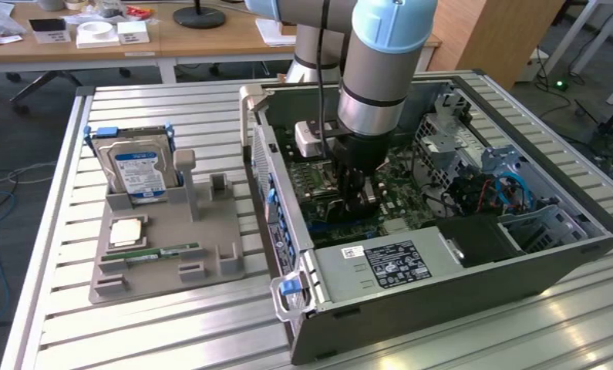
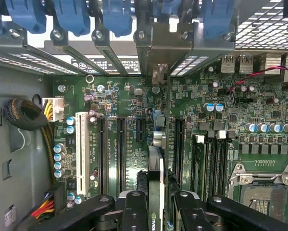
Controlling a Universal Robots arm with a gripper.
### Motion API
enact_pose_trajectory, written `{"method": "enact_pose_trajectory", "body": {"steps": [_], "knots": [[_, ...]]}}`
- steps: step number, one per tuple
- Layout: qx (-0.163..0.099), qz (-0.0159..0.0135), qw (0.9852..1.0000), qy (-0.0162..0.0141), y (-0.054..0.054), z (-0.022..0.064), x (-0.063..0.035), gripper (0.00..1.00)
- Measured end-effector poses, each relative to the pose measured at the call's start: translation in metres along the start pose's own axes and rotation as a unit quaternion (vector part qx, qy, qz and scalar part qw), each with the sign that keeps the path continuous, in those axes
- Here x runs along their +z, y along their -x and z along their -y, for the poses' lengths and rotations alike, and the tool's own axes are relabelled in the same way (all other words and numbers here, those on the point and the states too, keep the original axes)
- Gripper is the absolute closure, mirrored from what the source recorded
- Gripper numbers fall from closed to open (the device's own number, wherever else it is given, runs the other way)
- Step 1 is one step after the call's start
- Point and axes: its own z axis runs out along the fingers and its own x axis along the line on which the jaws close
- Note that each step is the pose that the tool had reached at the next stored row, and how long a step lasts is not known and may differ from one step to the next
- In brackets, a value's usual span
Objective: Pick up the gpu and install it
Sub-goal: 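Insert the gpu into the slot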
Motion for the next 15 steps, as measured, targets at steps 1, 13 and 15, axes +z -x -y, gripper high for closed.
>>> {"method": "enact_pose_trajectory", "body": {"steps": [1,13,15], "knots": [[0.0,-0.0001,1.0,0.0,0.0,0.0,0.0005,0.74],[0.0,0.0,1.0,0.0,0.0,0.0,0.0006,0.49],[0.0,0.0,1.0,0.0,0.0,0.0,0.0006,0.44]]}}
